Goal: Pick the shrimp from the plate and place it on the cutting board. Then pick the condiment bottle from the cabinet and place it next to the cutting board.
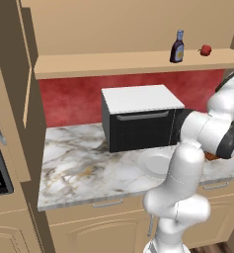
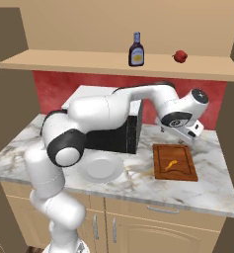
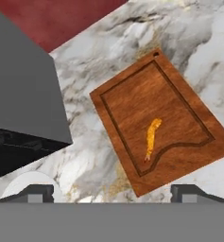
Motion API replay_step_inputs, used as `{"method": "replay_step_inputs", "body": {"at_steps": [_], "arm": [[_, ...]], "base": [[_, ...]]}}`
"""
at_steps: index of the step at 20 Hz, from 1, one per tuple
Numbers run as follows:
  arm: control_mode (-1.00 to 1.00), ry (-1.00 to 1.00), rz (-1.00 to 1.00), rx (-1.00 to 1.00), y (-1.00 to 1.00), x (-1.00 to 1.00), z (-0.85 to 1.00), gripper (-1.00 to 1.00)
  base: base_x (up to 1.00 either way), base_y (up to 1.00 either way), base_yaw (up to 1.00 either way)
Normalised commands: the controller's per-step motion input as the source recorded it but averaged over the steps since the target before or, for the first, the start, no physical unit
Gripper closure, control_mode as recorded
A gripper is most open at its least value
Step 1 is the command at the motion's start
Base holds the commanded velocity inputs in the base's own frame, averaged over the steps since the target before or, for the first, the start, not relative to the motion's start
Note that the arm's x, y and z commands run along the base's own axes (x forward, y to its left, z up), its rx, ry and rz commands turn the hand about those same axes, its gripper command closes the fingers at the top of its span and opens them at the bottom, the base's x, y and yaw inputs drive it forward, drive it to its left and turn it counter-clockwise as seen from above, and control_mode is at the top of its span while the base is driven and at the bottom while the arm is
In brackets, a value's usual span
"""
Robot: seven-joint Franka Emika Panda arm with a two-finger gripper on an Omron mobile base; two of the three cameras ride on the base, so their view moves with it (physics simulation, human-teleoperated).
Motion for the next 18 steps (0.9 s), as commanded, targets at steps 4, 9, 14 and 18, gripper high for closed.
{"method": "replay_step_inputs", "body": {"at_steps": [4,9,14,18], "arm": [[-1.00,-0.03,0.00,-0.06,1.00,-0.26,-0.39,-1.00],[-1.00,-0.11,0.00,0.00,0.98,-0.33,-0.68,-1.00],[-1.00,-0.19,0.00,0.00,0.89,-0.65,-0.20,-1.00],[-1.00,-0.20,-0.02,0.00,0.70,-0.68,0.24,-1.00]], "base": [[0.00,0.00,0.00],[0.00,0.00,0.00],[0.00,0.00,0.00],[0.00,0.00,0.00]]}}
